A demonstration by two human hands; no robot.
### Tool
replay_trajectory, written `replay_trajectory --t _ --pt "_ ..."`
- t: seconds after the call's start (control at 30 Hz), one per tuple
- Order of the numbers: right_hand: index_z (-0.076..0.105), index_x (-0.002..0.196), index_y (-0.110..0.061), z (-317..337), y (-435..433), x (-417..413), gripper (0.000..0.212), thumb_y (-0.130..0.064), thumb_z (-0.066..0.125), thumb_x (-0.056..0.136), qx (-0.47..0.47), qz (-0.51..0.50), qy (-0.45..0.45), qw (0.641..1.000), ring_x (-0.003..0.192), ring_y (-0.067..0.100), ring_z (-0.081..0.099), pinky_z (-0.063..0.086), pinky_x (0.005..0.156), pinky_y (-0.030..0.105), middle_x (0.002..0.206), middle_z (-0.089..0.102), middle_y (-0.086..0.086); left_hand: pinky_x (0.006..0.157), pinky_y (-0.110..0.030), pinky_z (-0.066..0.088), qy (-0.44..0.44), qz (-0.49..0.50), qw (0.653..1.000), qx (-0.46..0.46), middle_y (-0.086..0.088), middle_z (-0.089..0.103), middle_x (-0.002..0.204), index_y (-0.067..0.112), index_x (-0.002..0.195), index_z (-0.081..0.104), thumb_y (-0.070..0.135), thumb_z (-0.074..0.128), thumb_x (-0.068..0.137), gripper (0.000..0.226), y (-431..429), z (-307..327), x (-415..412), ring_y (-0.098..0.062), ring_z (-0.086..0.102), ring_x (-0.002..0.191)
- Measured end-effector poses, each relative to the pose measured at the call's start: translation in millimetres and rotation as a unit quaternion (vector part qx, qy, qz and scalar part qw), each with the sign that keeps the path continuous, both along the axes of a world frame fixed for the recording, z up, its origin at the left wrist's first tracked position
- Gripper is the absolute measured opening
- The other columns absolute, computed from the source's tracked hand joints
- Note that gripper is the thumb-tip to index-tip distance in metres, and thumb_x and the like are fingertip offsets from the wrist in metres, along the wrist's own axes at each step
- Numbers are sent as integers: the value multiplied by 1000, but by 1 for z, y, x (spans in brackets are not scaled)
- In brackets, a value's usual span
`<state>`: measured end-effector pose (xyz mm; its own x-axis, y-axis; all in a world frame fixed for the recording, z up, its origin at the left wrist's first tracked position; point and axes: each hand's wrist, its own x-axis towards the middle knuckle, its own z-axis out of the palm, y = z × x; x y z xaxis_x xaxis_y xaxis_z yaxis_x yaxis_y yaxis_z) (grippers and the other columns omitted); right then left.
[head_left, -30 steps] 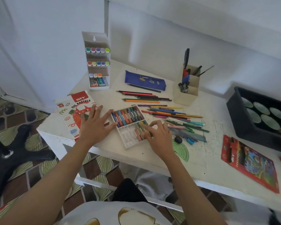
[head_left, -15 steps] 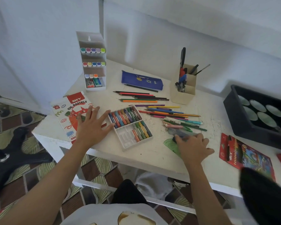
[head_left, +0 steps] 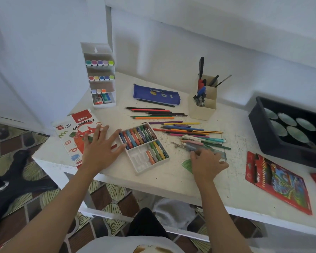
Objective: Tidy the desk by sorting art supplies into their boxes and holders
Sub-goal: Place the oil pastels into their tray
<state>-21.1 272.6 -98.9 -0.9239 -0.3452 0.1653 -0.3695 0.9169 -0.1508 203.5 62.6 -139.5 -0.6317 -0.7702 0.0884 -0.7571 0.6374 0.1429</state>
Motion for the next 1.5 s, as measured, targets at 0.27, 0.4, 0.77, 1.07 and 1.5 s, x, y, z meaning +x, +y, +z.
replay_trajectory --t 0.27,0.4,0.77,1.07,1.5 --pt "68 92 -15 2 -20 21 7 -19 64 87 -236 205 -157 937 80 10 56 49 75 27 82 63 -4 111 -60 7 0 -3 1000 1 -5 21 156 38 148 21 77 -3 75 86 -1 -1 1 -29 8 146" --pt "68 93 -16 4 -48 52 8 -17 63 88 -241 271 -208 908 73 7 55 46 71 24 77 61 -8 111 -60 7 -1 1 1000 -1 -4 21 156 39 148 20 77 -1 76 84 -1 -2 0 -28 6 146" --pt "65 93 -23 -1 -93 71 11 -31 60 89 -115 342 -91 928 98 16 46 22 76 31 97 66 -8 113 -58 2 -24 2 1000 18 -1 10 158 41 149 8 76 -9 72 86 0 3 0 -25 -4 146" --pt "69 89 -20 -2 -88 70 10 -25 61 88 -100 379 6 920 91 21 51 21 72 32 93 70 -3 112 -59 6 -17 0 1000 4 -3 15 157 40 148 14 76 -7 74 85 0 1 1 -27 1 146" --pt "70 99 -22 0 -89 64 19 -31 54 93 -63 397 -6 916 99 16 47 22 78 32 102 69 -5 113 -58 4 -24 2 1000 4 -2 13 158 41 149 9 76 -9 73 85 0 0 1 -26 -1 146"
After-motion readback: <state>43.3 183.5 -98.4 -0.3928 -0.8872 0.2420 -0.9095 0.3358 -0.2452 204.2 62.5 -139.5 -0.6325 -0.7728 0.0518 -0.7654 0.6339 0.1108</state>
